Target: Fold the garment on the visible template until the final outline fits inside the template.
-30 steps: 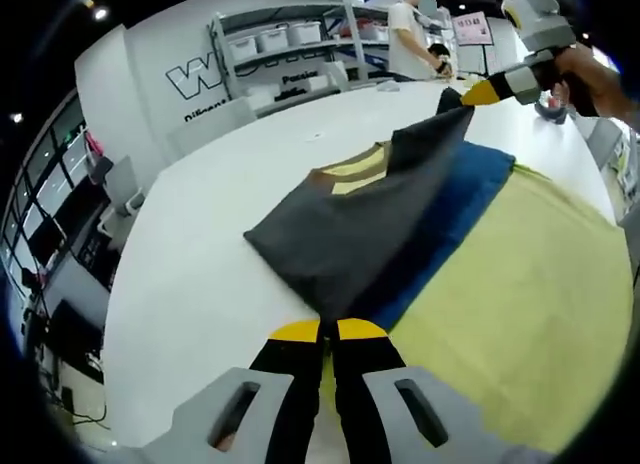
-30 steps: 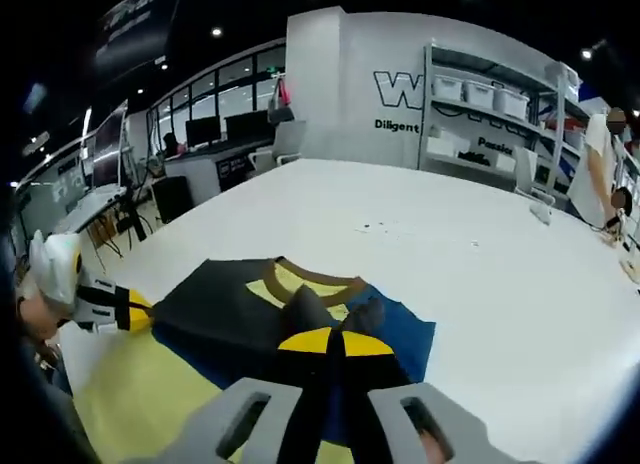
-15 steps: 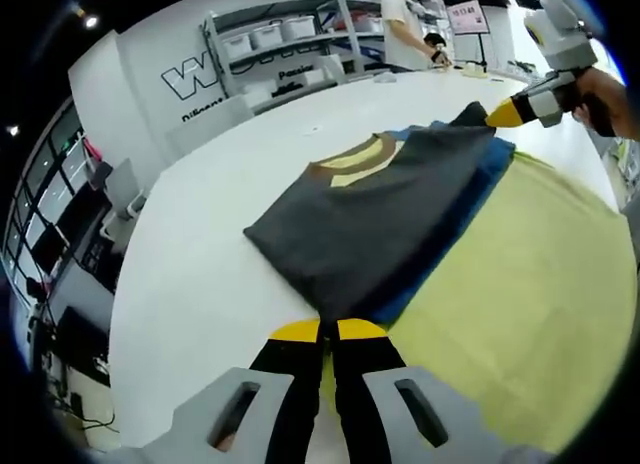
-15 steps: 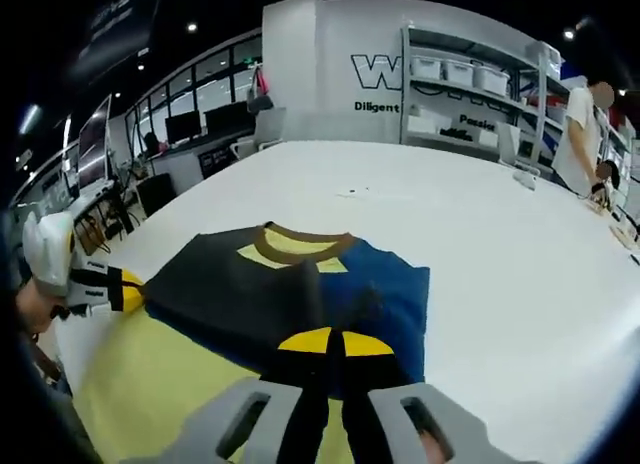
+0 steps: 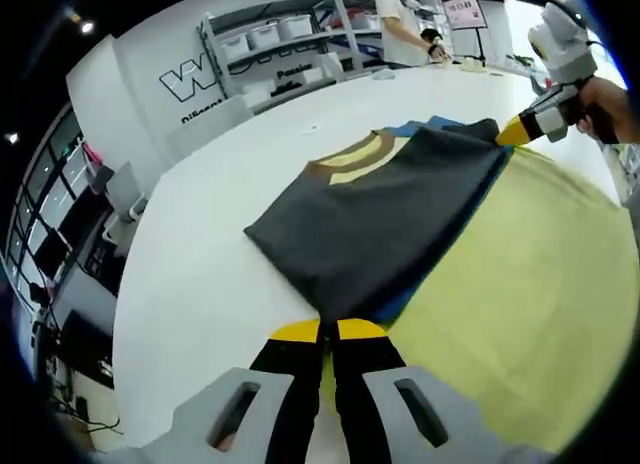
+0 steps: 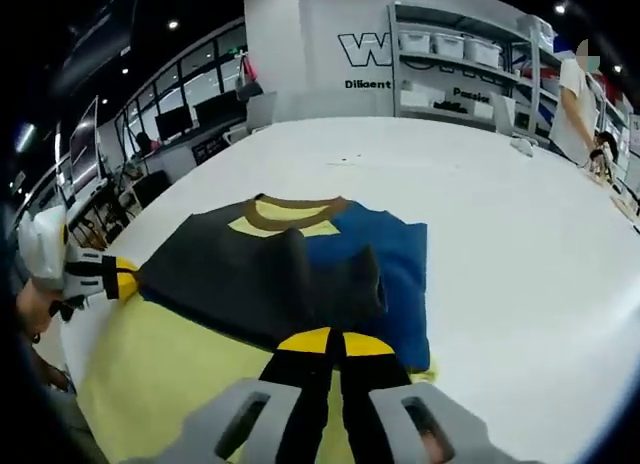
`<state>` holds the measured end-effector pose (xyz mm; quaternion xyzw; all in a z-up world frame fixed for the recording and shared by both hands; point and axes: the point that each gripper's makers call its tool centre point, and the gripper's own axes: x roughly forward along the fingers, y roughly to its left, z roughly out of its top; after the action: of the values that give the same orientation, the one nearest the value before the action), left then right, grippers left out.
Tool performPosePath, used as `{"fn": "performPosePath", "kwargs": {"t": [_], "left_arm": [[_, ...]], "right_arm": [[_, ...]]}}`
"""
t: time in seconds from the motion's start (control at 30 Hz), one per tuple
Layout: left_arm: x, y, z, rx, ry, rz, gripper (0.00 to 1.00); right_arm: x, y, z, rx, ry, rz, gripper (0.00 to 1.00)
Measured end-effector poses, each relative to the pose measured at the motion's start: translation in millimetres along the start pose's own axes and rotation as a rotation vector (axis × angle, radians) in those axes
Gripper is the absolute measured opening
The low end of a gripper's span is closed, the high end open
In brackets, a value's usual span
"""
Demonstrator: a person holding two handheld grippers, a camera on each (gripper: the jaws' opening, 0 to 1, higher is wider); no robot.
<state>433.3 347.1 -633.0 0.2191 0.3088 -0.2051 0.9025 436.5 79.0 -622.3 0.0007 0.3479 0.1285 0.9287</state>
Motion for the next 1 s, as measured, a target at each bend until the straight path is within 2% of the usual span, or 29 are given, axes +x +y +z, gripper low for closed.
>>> {"fn": "performPosePath", "kwargs": {"t": [0.2,0.4,0.5,0.63,1.0], "left_arm": [[0.3,0.4,-0.2,-0.006,-0.001,-0.002,0.00],[0.3,0.1,0.2,-0.003,-0.002,-0.001,0.00],[0.3,0.1,0.2,-0.003,-0.003,-0.003,0.00],[0.4,0.3,0.3,-0.005,-0.005,-0.003,0.00],[0.8,0.4,0.6,-0.002,-0.007,-0.004,0.00]], "right_arm": [[-1.5,-10.3,3.8,-0.010,-0.012,0.003,0.01],[1.3,-22.3,8.9,0.006,-0.007,0.018,0.15],[5.6,-16.4,9.6,-0.026,0.013,0.057,0.24],[13.3,-17.9,13.2,-0.006,0.027,0.076,0.23],[27.6,-18.7,18.8,-0.056,0.038,0.097,0.15]]}}
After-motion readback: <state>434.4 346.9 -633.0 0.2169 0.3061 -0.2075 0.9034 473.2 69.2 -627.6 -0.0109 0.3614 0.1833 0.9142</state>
